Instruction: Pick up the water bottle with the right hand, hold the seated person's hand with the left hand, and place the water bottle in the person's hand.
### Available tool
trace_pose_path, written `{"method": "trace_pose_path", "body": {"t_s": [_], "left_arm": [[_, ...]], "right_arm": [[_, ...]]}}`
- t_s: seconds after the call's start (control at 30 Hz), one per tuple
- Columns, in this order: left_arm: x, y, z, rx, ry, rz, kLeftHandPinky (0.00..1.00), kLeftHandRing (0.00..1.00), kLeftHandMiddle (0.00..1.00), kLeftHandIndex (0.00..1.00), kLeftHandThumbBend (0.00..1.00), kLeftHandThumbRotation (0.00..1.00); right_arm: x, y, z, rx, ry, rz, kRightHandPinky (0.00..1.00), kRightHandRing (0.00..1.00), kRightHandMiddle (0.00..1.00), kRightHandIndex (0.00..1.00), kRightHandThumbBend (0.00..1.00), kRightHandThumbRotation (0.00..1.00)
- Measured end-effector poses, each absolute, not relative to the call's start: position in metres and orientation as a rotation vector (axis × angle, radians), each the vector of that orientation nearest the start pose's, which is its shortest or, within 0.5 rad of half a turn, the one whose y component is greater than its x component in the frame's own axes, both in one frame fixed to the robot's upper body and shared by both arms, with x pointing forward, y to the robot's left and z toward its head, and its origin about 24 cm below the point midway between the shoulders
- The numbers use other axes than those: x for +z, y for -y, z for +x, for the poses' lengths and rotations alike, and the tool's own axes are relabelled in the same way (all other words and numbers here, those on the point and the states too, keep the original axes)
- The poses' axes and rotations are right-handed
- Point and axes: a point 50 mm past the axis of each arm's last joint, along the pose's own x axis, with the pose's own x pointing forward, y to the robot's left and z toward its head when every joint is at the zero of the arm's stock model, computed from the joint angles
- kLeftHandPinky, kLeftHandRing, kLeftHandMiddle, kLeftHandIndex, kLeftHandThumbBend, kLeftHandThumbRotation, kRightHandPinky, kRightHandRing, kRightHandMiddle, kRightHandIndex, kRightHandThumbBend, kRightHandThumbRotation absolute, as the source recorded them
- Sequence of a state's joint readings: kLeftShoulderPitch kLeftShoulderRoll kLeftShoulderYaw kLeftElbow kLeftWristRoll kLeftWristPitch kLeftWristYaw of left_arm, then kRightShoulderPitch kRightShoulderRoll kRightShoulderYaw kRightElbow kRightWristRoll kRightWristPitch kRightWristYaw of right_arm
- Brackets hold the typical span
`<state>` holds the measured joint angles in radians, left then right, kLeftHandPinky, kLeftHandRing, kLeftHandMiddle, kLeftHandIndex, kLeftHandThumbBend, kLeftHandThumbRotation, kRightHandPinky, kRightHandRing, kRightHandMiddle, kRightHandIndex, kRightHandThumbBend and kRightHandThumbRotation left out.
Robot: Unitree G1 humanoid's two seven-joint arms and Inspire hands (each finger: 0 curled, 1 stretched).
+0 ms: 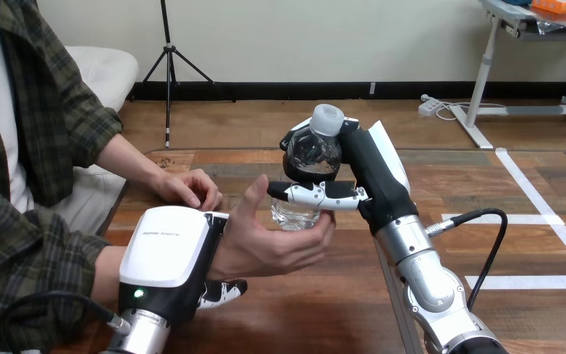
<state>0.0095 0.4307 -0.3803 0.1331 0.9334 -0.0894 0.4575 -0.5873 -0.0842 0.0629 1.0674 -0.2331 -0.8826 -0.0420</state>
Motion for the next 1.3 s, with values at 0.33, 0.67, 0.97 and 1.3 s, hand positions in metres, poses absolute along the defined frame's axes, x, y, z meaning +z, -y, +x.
{"method": "trace_pose_path", "body": {"t_s": [0.33, 0.67, 0.97, 1.3], "left_arm": [[0.0184, -0.1558, 0.2315, -0.113, 0.336, 1.285, 0.32, 0.34, 0.37, 0.35, 0.87, 0.00], [0.0183, -0.1559, 0.2314, -0.113, 0.335, 1.285, 0.32, 0.34, 0.37, 0.35, 0.86, 0.00], [0.0182, -0.1562, 0.2313, -0.113, 0.333, 1.285, 0.33, 0.35, 0.38, 0.36, 0.87, 0.00], [0.0182, -0.1562, 0.2314, -0.117, 0.328, 1.285, 0.33, 0.35, 0.38, 0.36, 0.87, 0.00]], "right_arm": [[0.0483, 0.1097, 0.3255, 0.307, 0.392, -0.290, 0.41, 0.44, 0.47, 0.49, 0.73, 0.00], [0.0482, 0.1093, 0.3254, 0.322, 0.391, -0.290, 0.41, 0.44, 0.48, 0.49, 0.71, 0.00], [0.0493, 0.1099, 0.3255, 0.336, 0.392, -0.272, 0.38, 0.43, 0.47, 0.49, 0.72, 0.00], [0.0534, 0.1096, 0.3242, 0.357, 0.416, -0.259, 0.36, 0.41, 0.47, 0.49, 0.72, 0.00]]}}
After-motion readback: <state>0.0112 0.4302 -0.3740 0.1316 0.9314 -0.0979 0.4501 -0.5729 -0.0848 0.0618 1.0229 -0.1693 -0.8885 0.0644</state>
